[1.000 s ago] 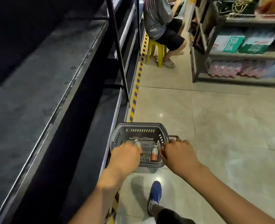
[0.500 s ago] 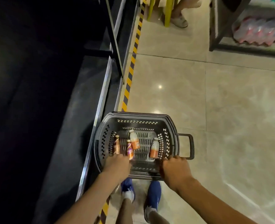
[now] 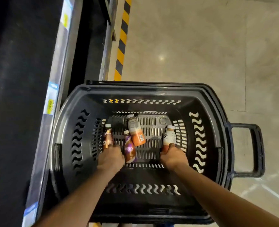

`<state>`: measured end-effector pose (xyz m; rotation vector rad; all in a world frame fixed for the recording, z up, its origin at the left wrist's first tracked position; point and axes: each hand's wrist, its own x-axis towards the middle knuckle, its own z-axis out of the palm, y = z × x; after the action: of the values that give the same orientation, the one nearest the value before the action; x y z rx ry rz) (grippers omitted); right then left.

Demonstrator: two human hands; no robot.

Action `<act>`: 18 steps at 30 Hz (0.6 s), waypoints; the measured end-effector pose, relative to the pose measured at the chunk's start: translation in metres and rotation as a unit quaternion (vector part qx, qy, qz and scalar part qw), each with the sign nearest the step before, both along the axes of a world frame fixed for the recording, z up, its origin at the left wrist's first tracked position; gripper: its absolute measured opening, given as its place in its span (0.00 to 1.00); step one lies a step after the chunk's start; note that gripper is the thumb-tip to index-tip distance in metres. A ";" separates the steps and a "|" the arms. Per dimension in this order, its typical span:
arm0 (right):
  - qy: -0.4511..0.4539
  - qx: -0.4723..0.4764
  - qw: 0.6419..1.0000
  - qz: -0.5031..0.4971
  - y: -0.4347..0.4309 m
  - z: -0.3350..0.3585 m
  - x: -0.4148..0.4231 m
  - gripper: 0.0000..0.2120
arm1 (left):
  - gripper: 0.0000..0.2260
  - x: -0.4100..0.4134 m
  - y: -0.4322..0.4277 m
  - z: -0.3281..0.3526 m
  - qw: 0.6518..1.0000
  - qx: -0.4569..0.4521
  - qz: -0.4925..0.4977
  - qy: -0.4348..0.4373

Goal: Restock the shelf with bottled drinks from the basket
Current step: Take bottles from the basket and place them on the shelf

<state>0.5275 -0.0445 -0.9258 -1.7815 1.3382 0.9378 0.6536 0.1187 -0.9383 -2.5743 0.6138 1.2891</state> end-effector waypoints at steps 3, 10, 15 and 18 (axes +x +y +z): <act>0.011 -0.018 0.995 -0.093 0.001 -0.066 -0.002 0.26 | 0.31 0.009 0.008 -0.064 0.996 0.009 0.086 -0.007; -0.018 -0.075 0.968 -0.239 -0.002 -0.164 -0.008 0.33 | 0.35 0.023 0.012 -0.167 0.951 -0.006 0.299 -0.081; -0.023 -0.082 0.945 -0.316 -0.008 -0.198 0.002 0.29 | 0.37 0.027 0.007 -0.202 0.891 -0.068 0.443 -0.071; -0.028 -0.108 0.926 -0.361 -0.012 -0.210 0.012 0.35 | 0.40 0.026 0.009 -0.217 0.887 -0.072 0.448 -0.087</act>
<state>0.5394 -0.0567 -1.1361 -1.2647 1.9158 0.3369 0.6800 0.1282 -1.1549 -3.1735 -0.6374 1.1862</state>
